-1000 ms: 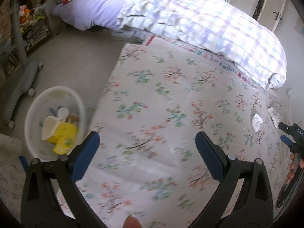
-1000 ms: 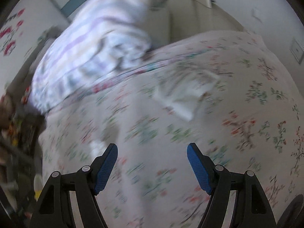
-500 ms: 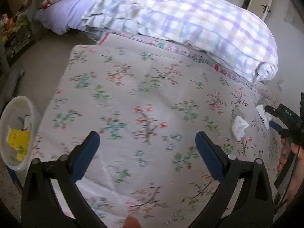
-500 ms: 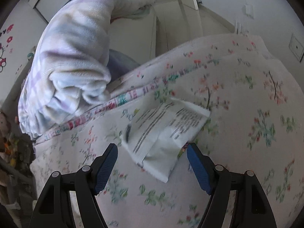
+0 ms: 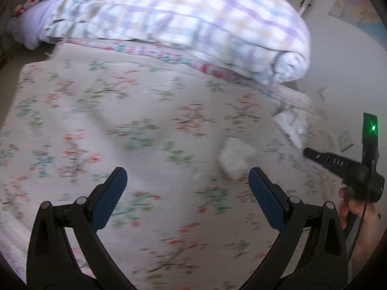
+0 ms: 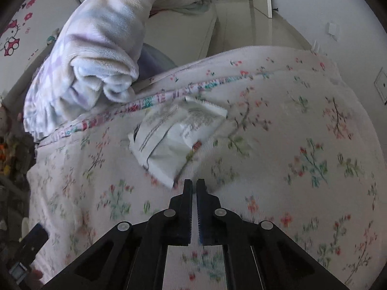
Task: Collect trash
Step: 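Grasp the crumpled white tissue with the left tool while the right tool grasps the printed paper packet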
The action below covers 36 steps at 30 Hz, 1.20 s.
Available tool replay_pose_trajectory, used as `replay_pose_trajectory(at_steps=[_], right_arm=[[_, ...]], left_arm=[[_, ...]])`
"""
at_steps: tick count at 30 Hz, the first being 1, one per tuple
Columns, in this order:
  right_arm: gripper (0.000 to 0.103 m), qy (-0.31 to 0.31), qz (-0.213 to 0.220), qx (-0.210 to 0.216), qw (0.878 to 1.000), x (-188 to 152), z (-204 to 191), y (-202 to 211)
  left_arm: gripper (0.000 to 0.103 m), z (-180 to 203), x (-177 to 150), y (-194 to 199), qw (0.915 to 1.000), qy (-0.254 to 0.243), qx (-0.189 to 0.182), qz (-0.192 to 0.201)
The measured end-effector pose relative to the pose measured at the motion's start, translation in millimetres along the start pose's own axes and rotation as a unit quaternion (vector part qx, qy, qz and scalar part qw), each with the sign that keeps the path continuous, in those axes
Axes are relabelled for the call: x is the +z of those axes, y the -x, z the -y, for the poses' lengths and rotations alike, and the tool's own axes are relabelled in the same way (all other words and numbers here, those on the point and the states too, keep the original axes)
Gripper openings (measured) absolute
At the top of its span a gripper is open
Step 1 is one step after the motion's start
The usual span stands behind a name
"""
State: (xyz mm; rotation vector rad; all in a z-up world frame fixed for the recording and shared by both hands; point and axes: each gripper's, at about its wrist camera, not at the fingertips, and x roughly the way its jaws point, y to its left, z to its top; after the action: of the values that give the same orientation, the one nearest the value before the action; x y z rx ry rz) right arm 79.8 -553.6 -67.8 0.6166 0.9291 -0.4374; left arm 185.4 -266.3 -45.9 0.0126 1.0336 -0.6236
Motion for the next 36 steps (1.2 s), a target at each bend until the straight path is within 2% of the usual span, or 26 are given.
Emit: replay_pose_trajectory(at_steps=[3,4,5,7,8,9,10,12,14,16,17,24,27,31,32,33,34,36], right_arm=[[0.007,-0.035,0.002,0.032,0.999,-6.1,8.1,8.3],[0.009,-0.051,0.0,0.042,0.998,-6.7,10.7,8.5],[0.011,-0.062,-0.001,0.049,0.997,-5.8,12.5,10.3],[0.013,-0.076,-0.002,0.055,0.996,-6.0,14.9,10.1],[0.018,-0.077,-0.001,0.054,0.996,-5.7,15.1,8.9],[0.026,-0.077,-0.001,0.053,0.996,-6.7,16.7,8.6],[0.031,-0.078,-0.001,0.052,0.996,-6.6,16.1,7.2],[0.058,-0.079,0.006,0.055,0.995,-5.1,9.8,6.4],[0.069,-0.075,0.022,0.05,0.996,-2.0,5.4,9.4],[0.069,-0.066,0.03,0.048,0.996,3.0,0.1,10.6],[0.069,-0.065,0.032,0.048,0.996,5.6,-2.3,8.5],[0.07,-0.092,0.039,0.037,0.994,19.1,-9.5,-9.7],[0.07,-0.084,0.06,0.005,0.995,24.2,-18.7,-16.6],[0.07,-0.031,0.077,-0.058,0.995,24.5,-38.5,-25.2],[0.066,-0.021,0.078,-0.069,0.994,23.6,-41.6,-26.2],[0.056,-0.009,0.078,-0.086,0.993,22.3,-44.2,-26.7],[0.053,0.0,0.077,-0.088,0.993,21.5,-44.8,-26.5],[0.047,0.012,0.067,-0.068,0.995,21.9,-43.4,-25.6]], left_arm=[[0.086,16.2,-3.2,-12.0,0.9995,-0.022,-0.023,0.004],[0.079,20.6,-5.2,-16.4,0.9991,-0.03,-0.03,0.003],[0.071,23.9,-6.9,-20.9,0.9988,-0.035,-0.034,0.0],[0.061,28.9,-9.6,-31.5,0.9982,-0.045,-0.04,-0.004],[0.059,30.3,-9.6,-32.4,0.9979,-0.053,-0.036,0.007],[0.056,32.3,-9.3,-33.8,0.9973,-0.063,-0.035,0.015],[0.045,32.7,-7.7,-36.4,0.997,-0.066,-0.037,0.015],[0.031,31.2,-5.2,-37.7,0.9963,-0.067,-0.051,0.019],[0.021,29.6,-2.9,-36.3,0.9959,-0.063,-0.059,0.027],[0.018,28.8,-0.6,-32.5,0.9963,-0.061,-0.049,0.036],[0.011,27.6,0.8,-30.3,0.9966,-0.058,-0.045,0.039],[0.011,15.5,2.6,-15.6,0.9968,-0.051,-0.024,0.056],[0.011,9.2,2.5,-14.6,0.9972,-0.049,-0.02,0.053],[0.011,2.4,1.3,-14.1,0.9975,-0.049,-0.012,0.049],[0.011,0.1,1.1,-13.4,0.9977,-0.048,-0.011,0.048],[0.011,-1.5,0.9,-12.7,0.9978,-0.046,-0.01,0.047],[0.011,-3.2,0.5,-10.3,0.9979,-0.044,-0.008,0.046],[0.011,-4.7,-0.3,-5.8,0.9982,-0.04,-0.008,0.044]])
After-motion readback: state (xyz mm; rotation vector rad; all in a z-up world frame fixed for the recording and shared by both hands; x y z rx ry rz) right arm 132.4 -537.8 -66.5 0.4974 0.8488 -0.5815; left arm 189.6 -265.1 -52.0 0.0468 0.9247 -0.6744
